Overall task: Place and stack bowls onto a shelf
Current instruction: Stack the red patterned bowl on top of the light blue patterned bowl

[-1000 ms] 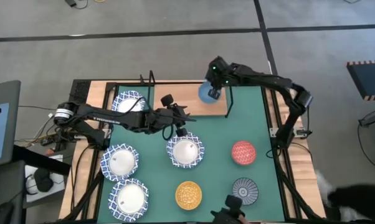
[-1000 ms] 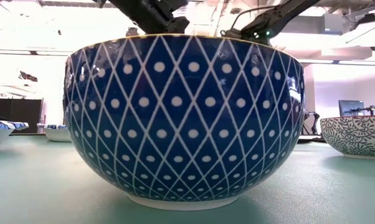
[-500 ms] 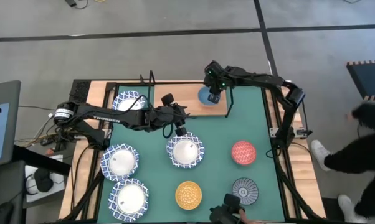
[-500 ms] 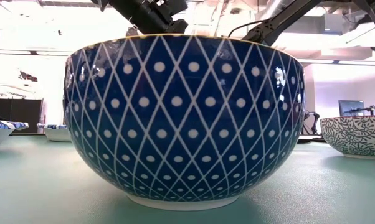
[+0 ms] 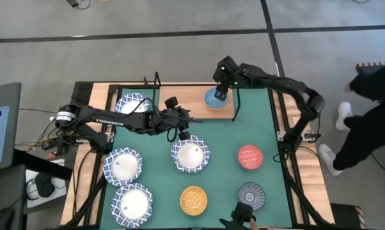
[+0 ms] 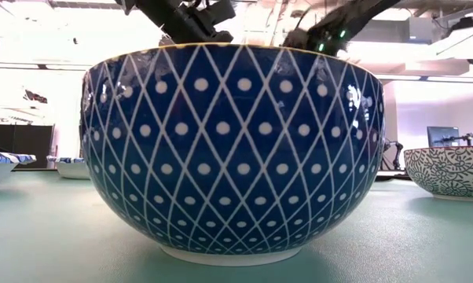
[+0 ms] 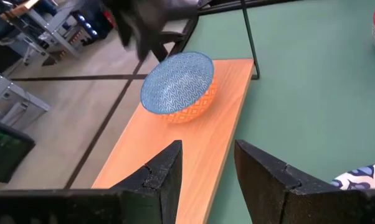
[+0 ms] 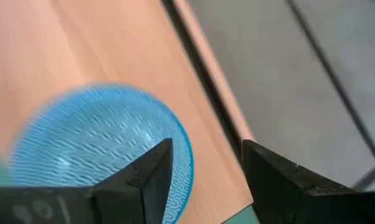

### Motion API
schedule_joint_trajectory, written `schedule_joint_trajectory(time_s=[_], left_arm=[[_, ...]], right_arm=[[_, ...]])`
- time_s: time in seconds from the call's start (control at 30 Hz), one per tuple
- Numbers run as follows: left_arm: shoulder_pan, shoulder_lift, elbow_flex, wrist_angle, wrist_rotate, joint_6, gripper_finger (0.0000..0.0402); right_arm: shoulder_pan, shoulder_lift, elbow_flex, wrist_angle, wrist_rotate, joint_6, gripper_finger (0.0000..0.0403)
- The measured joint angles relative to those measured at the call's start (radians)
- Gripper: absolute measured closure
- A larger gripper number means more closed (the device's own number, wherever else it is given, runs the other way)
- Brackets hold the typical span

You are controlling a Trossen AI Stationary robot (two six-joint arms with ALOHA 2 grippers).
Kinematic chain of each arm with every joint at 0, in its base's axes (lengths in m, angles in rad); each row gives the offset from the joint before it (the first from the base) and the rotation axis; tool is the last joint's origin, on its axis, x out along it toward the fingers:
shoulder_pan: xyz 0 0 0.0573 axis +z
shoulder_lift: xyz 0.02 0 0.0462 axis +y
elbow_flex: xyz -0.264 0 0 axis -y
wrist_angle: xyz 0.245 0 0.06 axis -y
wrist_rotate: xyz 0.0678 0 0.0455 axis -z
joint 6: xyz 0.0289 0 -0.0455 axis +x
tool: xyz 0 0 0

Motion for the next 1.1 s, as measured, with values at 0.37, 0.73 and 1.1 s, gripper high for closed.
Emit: schedule_joint_trajectory(time_s=[0.37,0.73,1.1], left_arm=[[-0.004,-0.002,0.000,-0.058,-0.002,-0.031,0.0268],[-0.036,-0.013,0.000,-0.083,-0.001,-0.074,0.0268],[-0.038,-0.013,0.000,0.010,0.094,-0.120,0.0268]], right_arm=[[0.088,-0.369,-0.106,-0.152,-0.008,0.137,0.0186],[0.439,-0.863,-0.563,-0.143,0.179,0.583,0.0186],[0.717,-0.983,-0.741,-0.391,0.366,1.162,0.0202]])
